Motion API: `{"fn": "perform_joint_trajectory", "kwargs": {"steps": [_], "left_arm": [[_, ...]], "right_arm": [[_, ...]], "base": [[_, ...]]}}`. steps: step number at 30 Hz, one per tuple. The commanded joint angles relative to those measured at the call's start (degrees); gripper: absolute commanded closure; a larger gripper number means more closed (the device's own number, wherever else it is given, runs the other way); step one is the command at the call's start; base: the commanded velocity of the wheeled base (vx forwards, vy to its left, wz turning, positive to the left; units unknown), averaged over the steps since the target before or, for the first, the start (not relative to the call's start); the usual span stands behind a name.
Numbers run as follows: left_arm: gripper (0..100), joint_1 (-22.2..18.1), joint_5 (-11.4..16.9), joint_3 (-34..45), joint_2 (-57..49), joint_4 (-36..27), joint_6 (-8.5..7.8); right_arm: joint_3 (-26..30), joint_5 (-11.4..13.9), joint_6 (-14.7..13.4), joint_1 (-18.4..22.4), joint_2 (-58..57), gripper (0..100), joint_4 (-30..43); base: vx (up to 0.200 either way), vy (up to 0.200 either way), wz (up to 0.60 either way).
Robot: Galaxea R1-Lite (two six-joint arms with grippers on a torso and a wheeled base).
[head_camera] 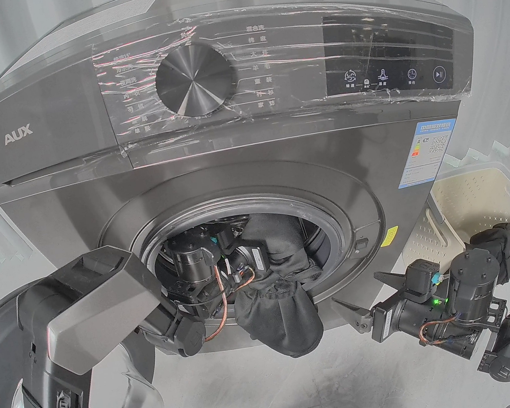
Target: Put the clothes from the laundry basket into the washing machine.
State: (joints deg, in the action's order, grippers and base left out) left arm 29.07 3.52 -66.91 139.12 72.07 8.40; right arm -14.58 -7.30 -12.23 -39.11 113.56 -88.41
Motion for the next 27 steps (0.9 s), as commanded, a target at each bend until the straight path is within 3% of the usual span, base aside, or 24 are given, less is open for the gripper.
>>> {"fn": "perform_joint_trajectory", "kwargs": {"steps": [1,5,13,20,27], "left_arm": [[100,-0.2,-0.1,-4.5,2.6,-2.0,0.04],[100,-0.4,-0.6,-8.9,4.8,-4.3,0.04],[100,-1.1,-6.6,-19.5,8.4,-7.6,-0.05],[100,-2.9,-10.1,-24.4,8.4,-12.0,-0.23],[100,-3.6,-10.6,-25.2,8.4,-12.2,-0.14]], "right_arm": [[0.0,0.0,0.0,0.0,0.2,0,0.0],[0.0,0.1,0.0,0.0,0.2,0,0.0],[0.0,0.1,-0.1,0.0,0.3,0,0.0],[0.0,0.1,-0.1,0.0,0.4,0,0.0],[0.0,0.1,-0.1,0.0,0.4,0,0.0]], "base": [[0.0,0.0,0.0],[0.0,0.0,0.0],[0.0,0.0,0.0],[0.0,0.0,0.0],[0.0,0.0,0.0]]}}
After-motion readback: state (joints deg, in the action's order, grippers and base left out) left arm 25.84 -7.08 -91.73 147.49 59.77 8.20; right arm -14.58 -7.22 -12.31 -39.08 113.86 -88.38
